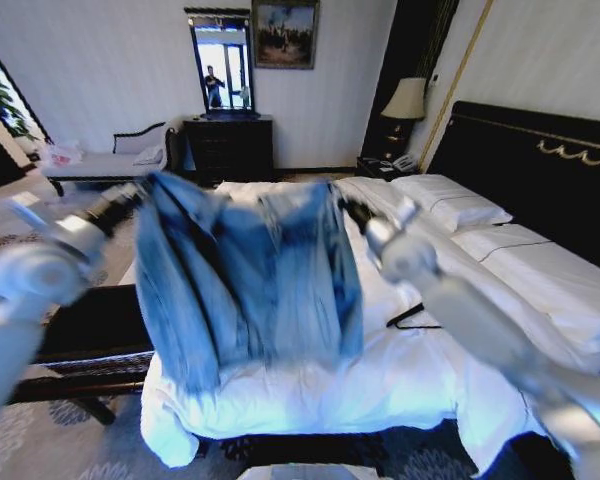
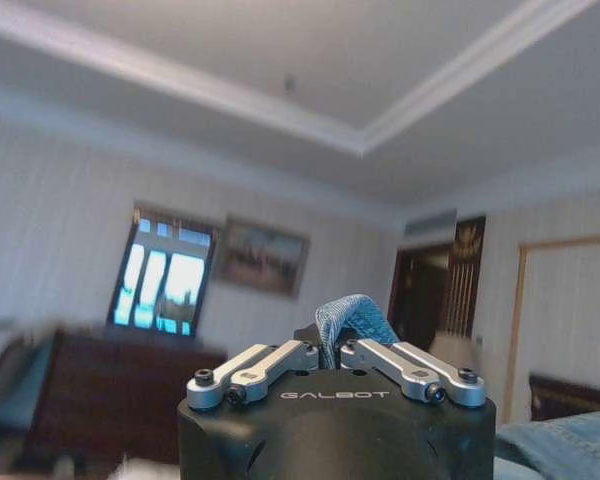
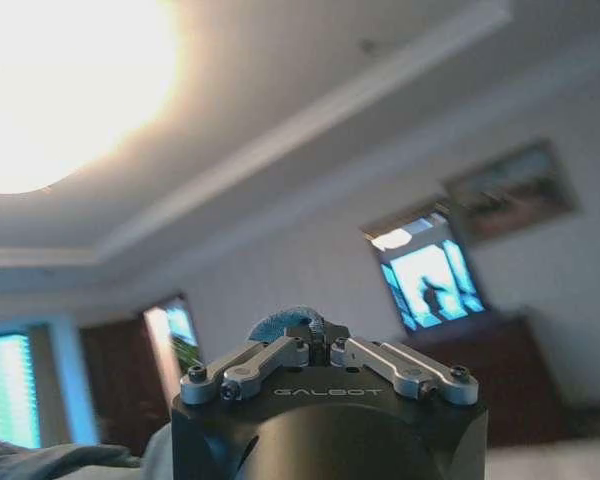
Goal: Pick up the clothes from the bed and hang them on the clothes hanger.
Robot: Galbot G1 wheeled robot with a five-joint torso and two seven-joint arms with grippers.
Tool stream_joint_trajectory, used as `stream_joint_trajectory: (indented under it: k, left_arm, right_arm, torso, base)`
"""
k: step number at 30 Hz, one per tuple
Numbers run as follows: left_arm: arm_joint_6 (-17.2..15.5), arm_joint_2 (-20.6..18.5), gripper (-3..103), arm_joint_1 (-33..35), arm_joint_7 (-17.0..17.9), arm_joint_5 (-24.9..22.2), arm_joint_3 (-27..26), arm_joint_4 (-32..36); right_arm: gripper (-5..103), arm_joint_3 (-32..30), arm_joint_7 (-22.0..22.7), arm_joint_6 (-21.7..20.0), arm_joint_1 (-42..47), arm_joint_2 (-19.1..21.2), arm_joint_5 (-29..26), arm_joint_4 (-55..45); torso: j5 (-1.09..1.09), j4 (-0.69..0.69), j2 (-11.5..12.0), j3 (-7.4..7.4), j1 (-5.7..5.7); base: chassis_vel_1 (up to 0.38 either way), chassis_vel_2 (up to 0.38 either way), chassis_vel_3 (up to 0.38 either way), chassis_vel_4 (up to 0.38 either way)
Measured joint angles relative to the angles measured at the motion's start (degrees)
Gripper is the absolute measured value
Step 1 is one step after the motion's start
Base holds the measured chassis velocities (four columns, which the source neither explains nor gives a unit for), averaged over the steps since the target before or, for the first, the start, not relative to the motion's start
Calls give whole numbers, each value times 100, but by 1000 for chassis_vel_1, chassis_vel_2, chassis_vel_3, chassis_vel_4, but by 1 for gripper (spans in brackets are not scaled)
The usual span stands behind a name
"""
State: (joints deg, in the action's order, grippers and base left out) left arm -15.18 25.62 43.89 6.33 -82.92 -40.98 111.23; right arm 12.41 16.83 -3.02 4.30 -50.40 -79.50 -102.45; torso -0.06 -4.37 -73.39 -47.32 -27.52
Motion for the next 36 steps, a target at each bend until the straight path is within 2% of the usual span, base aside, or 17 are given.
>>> stream_joint_trajectory:
  k: [5, 8, 13, 15, 17, 20, 21, 22, 25, 26, 27, 29, 31, 32, 33, 34, 36]
  left_arm:
    - [56, -482, 4, -440, -74, -421, -86, 40]
    - [97, -560, 4, -277, -71, -477, -238, 235]
    - [119, -129, 4, 522, 172, -280, -512, 957]
    - [109, 173, 4, 845, 276, -123, -544, 1317]
    - [20, 629, 4, 1639, 390, 74, -1138, 2000]
    - [-22, 731, 4, 1888, 422, 82, -1406, 2180]
    - [-170, 895, 4, 2423, 564, 20, -2159, 2540]
    - [-170, 895, 4, 2423, 564, 20, -2159, 2540]
    - [-712, 818, 4, 3095, 1056, -762, -3500, 2969]
    - [-839, 792, 4, 3126, 1149, -851, -3544, 2997]
    - [-1049, 798, 4, 3175, 1275, -877, -3456, 3021]
    - [-1116, 817, 4, 3208, 1300, -846, -3392, 3024]
    - [-1379, 1238, 4, 3685, 1258, -68, -2579, 2970]
    - [-1387, 1499, 4, 3842, 1149, 472, -2005, 2854]
    - [-1387, 1499, 4, 3842, 1149, 472, -2005, 2854]
    - [-1363, 1687, 4, 3904, 1067, 849, -1600, 2744]
    - [-1022, 2494, 4, 3939, 694, 2263, 31, 1999]
  right_arm:
    - [4, 29, -6, 12, -372, -79, -39, -186]
    - [4, -118, -17, 27, -224, 0, 0, -455]
    - [4, -874, -80, 36, 841, 488, 150, -1351]
    - [4, -1313, -80, 115, 1587, 865, 272, -1877]
    - [4, -2094, -70, 165, 2840, 1260, 468, -2630]
    - [4, -2325, -58, 150, 3108, 1323, 479, -2793]
    - [4, -2893, 124, -8, 3655, 1480, 379, -3232]
    - [4, -2893, 124, -8, 3655, 1480, 379, -3232]
    - [4, -3687, 1229, -609, 3956, 2093, -331, -4048]
    - [4, -3737, 1499, -733, 3914, 2202, -546, -4113]
    - [4, -3739, 1947, -946, 3885, 2327, -831, -4150]
    - [4, -3710, 2127, -1035, 3892, 2346, -906, -4155]
    - [4, -3369, 2742, -1402, 4215, 2193, -852, -4143]
    - [4, -3199, 2836, -1502, 4519, 2018, -637, -4033]
    - [4, -3199, 2836, -1502, 4519, 2018, -637, -4033]
    - [4, -3105, 2864, -1546, 4713, 1900, -488, -3892]
    - [4, -2666, 2881, -1643, 5329, 1465, 181, -3184]
  torso:
    - [5, -12, -2, 2, 2]
    - [7, -12, -2, 2, 3]
    - [6, -5, -1, 1, 2]
    - [2, -14, -2, 2, 2]
    - [11, -20, -1, 1, 2]
    - [10, -20, -1, 2, 2]
    - [10, -14, -2, 3, 5]
    - [10, -14, -2, 3, 5]
    - [5, -6, -5, 5, 8]
    - [4, -7, -5, 5, 8]
    - [3, -9, -6, 5, 8]
    - [4, -10, -6, 5, 7]
    - [6, -11, -5, 2, 4]
    - [10, -11, -4, 2, 3]
    - [10, -11, -4, 2, 3]
    - [10, -10, -4, 2, 3]
    - [8, -7, -1, 0, 1]
  base:
    - [0, 0, 0, 0]
    - [0, 0, 0, 0]
    - [0, 0, 0, 0]
    - [0, 0, 0, 0]
    - [0, 0, 0, 0]
    - [0, 0, 0, 0]
    - [0, 0, 0, 0]
    - [0, 0, 0, 0]
    - [0, 0, 0, 0]
    - [0, 0, 0, 0]
    - [0, 0, 0, 0]
    - [0, 0, 0, 0]
    - [0, 0, 0, 0]
    - [0, 0, 0, 0]
    - [0, 0, 0, 0]
    - [0, 0, 0, 0]
    - [0, 0, 0, 0]
